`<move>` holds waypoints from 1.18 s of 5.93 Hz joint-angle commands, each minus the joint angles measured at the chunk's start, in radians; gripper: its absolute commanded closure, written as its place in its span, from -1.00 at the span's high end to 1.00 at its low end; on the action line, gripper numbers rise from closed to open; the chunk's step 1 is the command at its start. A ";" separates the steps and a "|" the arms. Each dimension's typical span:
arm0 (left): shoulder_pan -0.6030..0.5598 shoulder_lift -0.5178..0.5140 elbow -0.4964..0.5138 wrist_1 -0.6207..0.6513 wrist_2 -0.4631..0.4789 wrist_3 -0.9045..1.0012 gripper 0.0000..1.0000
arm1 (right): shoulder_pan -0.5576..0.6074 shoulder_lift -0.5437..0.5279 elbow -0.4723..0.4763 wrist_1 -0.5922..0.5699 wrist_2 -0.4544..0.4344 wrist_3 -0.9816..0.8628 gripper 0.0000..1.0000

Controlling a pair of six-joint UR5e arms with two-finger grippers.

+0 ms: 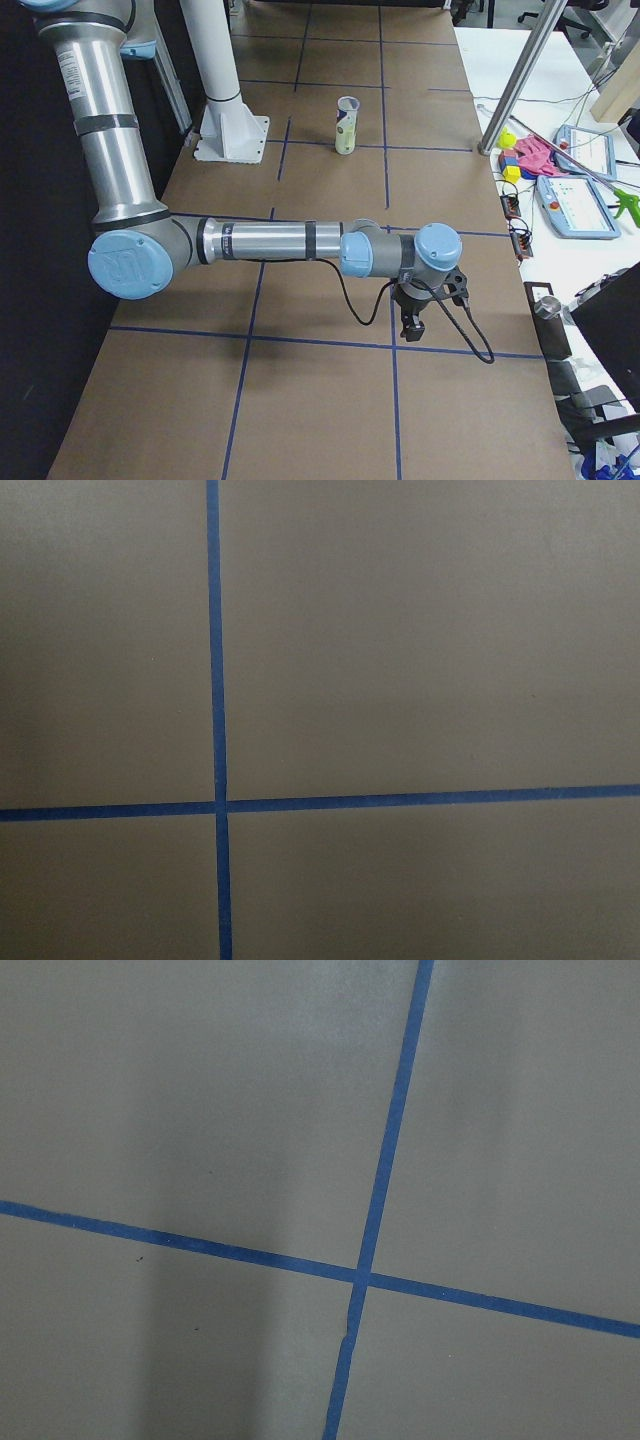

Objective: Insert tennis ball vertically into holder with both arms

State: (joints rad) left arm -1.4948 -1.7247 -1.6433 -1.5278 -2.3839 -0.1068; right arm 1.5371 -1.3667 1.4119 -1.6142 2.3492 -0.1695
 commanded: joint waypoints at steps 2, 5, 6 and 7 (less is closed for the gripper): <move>-0.024 0.109 -0.087 0.081 -0.030 0.064 1.00 | 0.000 -0.015 0.002 0.002 -0.005 -0.025 1.00; -0.025 0.111 -0.098 0.173 -0.022 0.064 1.00 | 0.002 -0.034 0.027 0.000 -0.011 -0.073 1.00; -0.025 0.143 -0.122 0.161 -0.023 0.065 1.00 | 0.002 -0.044 0.038 0.000 -0.021 -0.059 1.00; -0.024 0.172 -0.119 0.161 -0.018 0.065 1.00 | 0.000 -0.048 0.036 0.000 -0.021 -0.058 1.00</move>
State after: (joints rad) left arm -1.5198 -1.5794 -1.7583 -1.3646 -2.4056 -0.0419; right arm 1.5381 -1.4103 1.4463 -1.6136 2.3310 -0.2310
